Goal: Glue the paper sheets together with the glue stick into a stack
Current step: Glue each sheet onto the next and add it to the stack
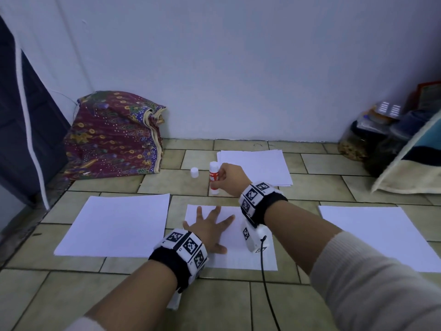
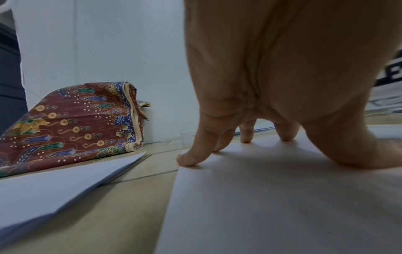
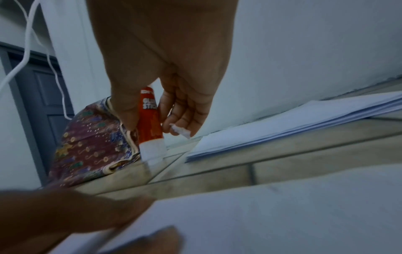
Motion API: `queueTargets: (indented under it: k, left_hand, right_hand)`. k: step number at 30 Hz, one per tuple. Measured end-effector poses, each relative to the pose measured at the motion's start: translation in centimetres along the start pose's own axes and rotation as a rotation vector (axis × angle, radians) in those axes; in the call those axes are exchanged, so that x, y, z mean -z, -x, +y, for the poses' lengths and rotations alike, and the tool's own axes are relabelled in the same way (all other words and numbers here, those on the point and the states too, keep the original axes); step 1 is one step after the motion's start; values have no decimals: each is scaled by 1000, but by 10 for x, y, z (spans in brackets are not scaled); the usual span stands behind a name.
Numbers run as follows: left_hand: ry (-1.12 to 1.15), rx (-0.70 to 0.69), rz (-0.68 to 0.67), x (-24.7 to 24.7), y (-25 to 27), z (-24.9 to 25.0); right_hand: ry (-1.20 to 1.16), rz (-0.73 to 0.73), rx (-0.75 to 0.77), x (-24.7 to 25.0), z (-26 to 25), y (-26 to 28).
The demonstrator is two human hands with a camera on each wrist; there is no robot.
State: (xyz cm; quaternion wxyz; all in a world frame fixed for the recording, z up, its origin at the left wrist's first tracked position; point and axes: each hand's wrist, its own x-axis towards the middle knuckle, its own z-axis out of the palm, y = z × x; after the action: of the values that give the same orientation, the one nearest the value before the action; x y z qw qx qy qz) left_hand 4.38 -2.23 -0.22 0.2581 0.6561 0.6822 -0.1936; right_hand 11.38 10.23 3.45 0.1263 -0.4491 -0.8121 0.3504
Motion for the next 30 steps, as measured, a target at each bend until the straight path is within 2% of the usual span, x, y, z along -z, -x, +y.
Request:
queueTargets:
  k: [8, 12, 17, 22, 26, 30]
  left_hand:
    - [-30, -17, 0, 4, 0, -2]
    - [-90, -8, 11, 6, 1, -1]
    - [-183, 27, 71, 12, 2, 11]
    - [-211, 56, 89, 11, 2, 21]
    - [-222, 17, 180, 13, 4, 27]
    - [-150, -46, 201, 17, -2, 38]
  right_hand:
    - [-82, 159, -87, 44, 64, 46]
    - [-89, 138, -111, 53, 84, 66]
    - [-57, 140, -96, 60, 95, 81]
    - [-61, 205, -159, 59, 99, 88]
    - [-68, 243, -193, 58, 99, 91]
    - [-32, 248, -219, 58, 96, 89]
